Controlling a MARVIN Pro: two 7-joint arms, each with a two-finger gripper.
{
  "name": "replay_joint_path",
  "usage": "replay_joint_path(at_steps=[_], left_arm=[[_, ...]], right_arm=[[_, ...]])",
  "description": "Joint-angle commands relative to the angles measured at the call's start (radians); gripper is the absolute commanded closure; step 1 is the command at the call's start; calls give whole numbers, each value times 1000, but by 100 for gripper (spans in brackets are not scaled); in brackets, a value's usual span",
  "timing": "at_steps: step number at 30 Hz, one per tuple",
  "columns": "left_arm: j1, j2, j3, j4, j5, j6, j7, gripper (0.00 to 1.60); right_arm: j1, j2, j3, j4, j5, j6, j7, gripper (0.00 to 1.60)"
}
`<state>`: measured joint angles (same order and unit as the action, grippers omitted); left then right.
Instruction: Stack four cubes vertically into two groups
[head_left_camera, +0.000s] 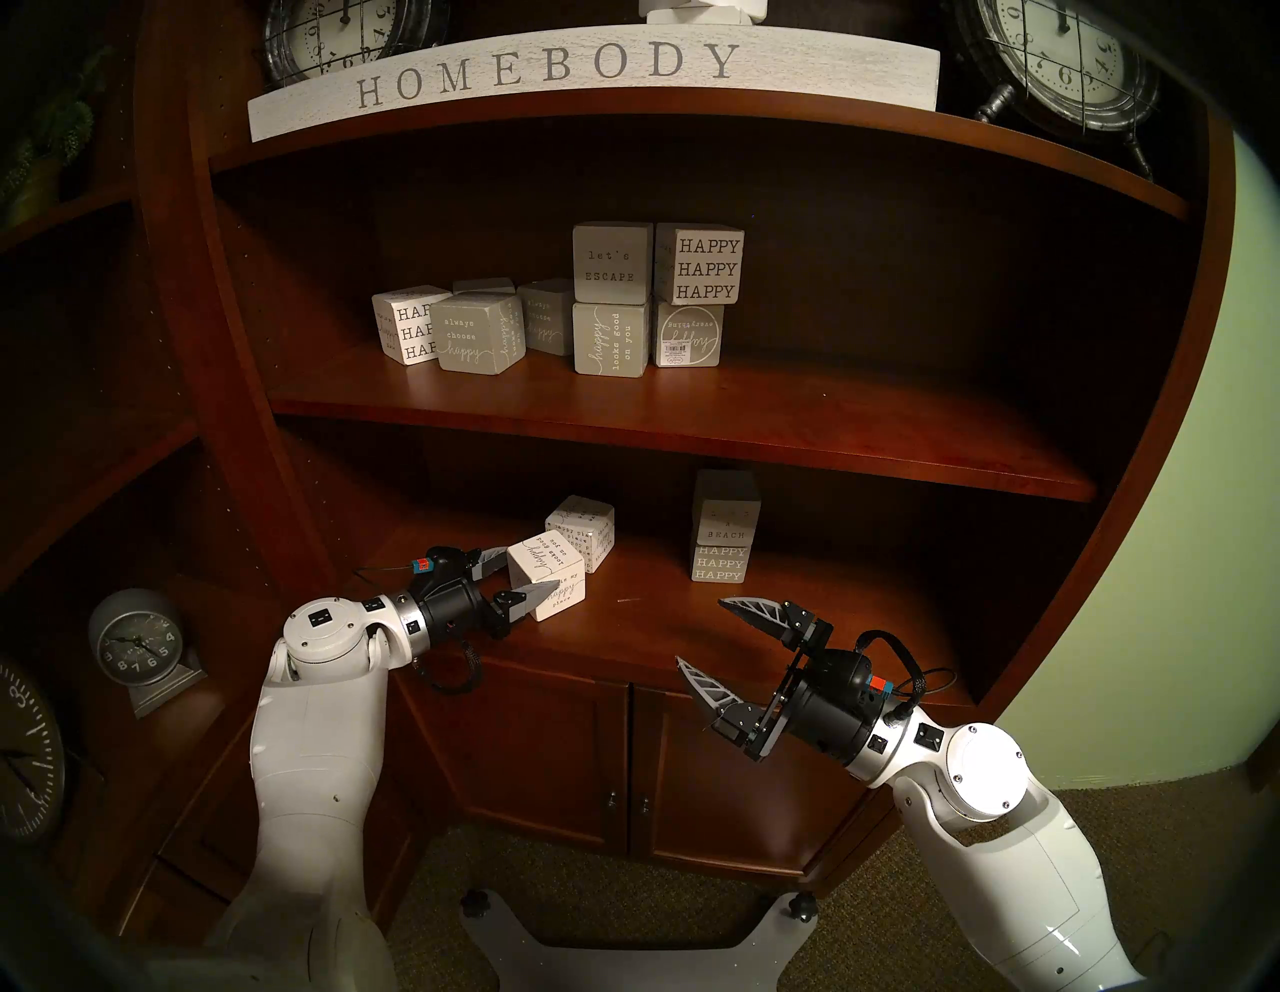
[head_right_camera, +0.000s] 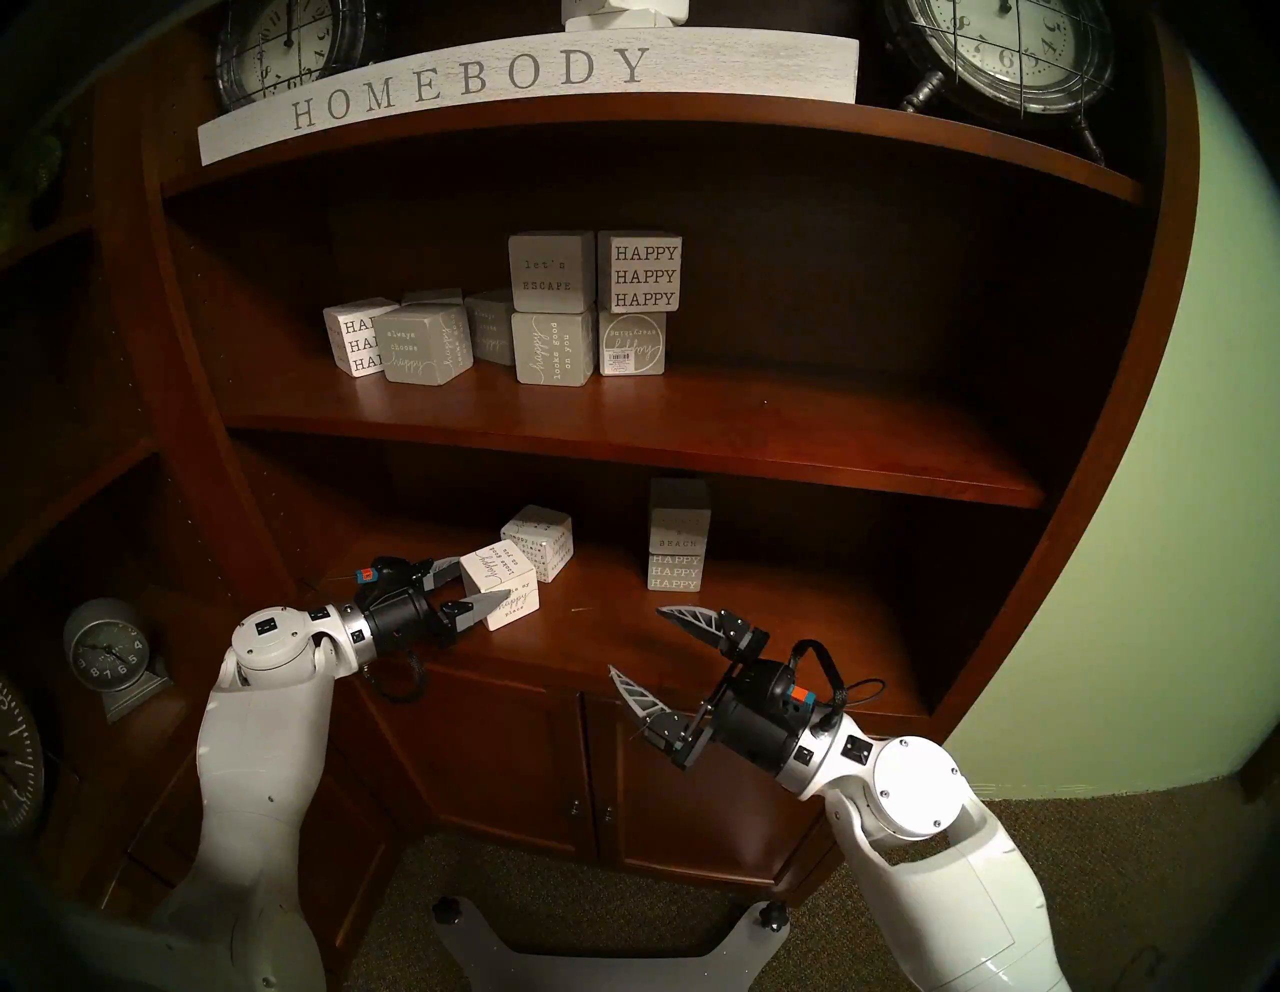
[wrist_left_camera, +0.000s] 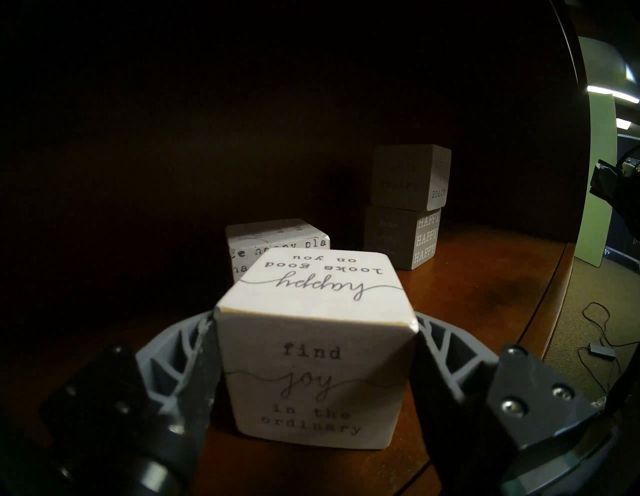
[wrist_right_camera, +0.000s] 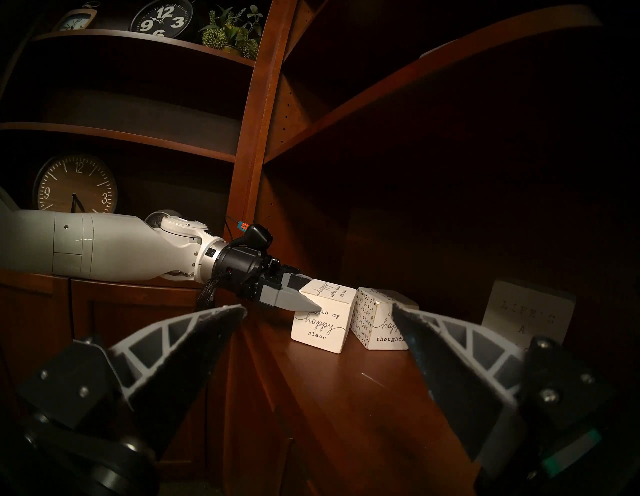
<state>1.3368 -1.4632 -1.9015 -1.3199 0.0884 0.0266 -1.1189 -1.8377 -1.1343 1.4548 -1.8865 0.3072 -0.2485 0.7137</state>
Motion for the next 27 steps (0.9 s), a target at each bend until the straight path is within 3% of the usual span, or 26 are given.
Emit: replay_joint_path(at_steps=[1, 2, 12, 20, 27], left_arm=[[28, -46, -13, -133, 5, 12, 59, 160], [11, -48, -14, -105, -2, -8, 61, 160], [16, -107, -4, -222, 18, 59, 160, 160], [22, -97, 15, -288, 35, 161, 164, 160], [12, -103, 23, -301, 48, 199, 187, 160]], right_arm=[[3, -3, -2, -20, 3, -2, 2, 0], [3, -3, -2, -20, 3, -2, 2, 0], [4, -3, -2, -19, 3, -2, 2, 0], [3, -4, -2, -20, 3, -1, 3, 0], [3, -4, -2, -20, 2, -1, 3, 0]])
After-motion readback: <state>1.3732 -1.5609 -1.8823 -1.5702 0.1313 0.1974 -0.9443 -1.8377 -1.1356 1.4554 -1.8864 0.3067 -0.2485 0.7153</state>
